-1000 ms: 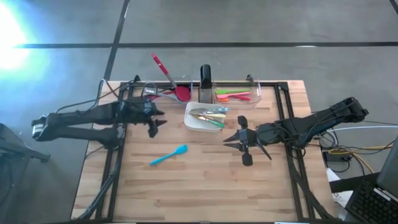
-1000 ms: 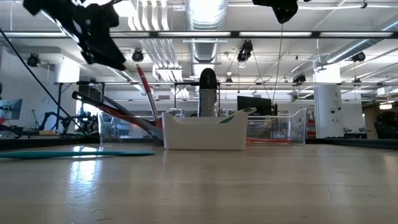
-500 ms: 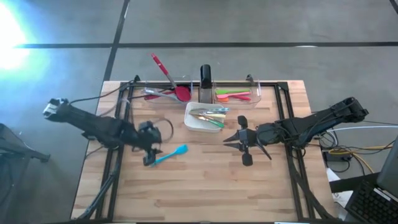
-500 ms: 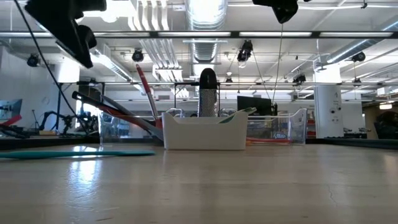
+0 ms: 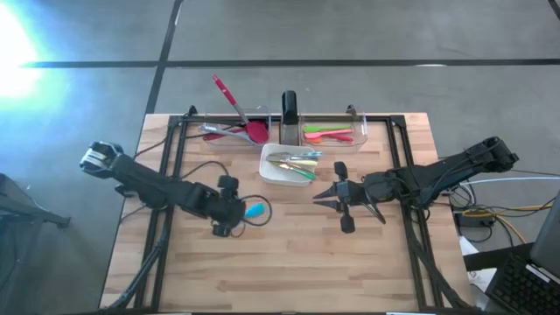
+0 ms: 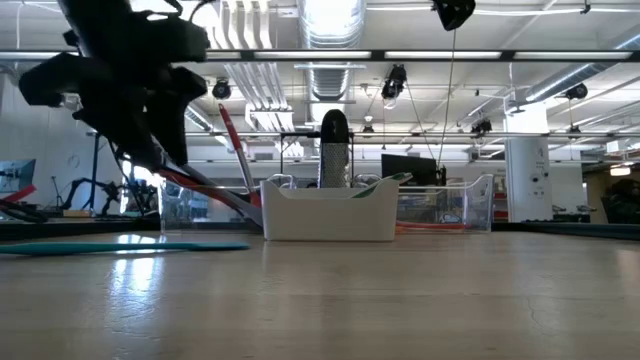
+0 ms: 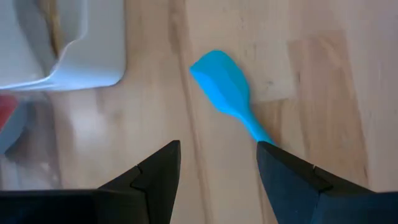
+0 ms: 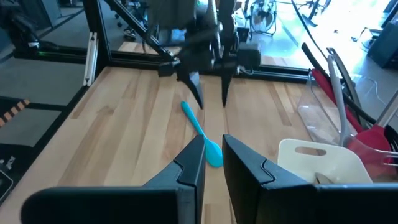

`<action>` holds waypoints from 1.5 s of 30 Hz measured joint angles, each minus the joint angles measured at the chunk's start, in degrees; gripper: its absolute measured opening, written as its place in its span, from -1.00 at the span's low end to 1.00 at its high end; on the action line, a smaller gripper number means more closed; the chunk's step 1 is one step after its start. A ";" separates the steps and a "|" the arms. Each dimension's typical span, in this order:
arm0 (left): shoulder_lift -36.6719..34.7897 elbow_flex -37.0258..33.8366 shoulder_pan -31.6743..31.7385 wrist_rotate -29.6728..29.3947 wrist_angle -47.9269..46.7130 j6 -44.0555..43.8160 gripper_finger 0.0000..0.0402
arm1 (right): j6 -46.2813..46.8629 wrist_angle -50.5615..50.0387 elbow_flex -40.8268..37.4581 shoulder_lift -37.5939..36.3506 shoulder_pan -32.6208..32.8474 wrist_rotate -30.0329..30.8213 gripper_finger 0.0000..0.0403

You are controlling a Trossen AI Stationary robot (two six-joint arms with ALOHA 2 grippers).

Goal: Pick & Place Kitchen Items
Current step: Put the blue spatula into the right transparent bin

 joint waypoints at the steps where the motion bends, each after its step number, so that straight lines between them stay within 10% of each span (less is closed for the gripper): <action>1: 0.97 0.45 0.65 1.13 0.33 0.52 0.07 | 0.00 0.02 0.00 0.00 0.02 0.00 -0.76; 10: 8.36 5.50 10.30 18.07 4.32 5.78 0.07 | 0.53 0.02 0.00 0.00 0.02 0.02 -0.76; 45: 28.22 7.34 16.75 20.97 10.85 10.02 0.31 | 1.05 -0.77 0.00 0.00 0.00 -0.07 -0.76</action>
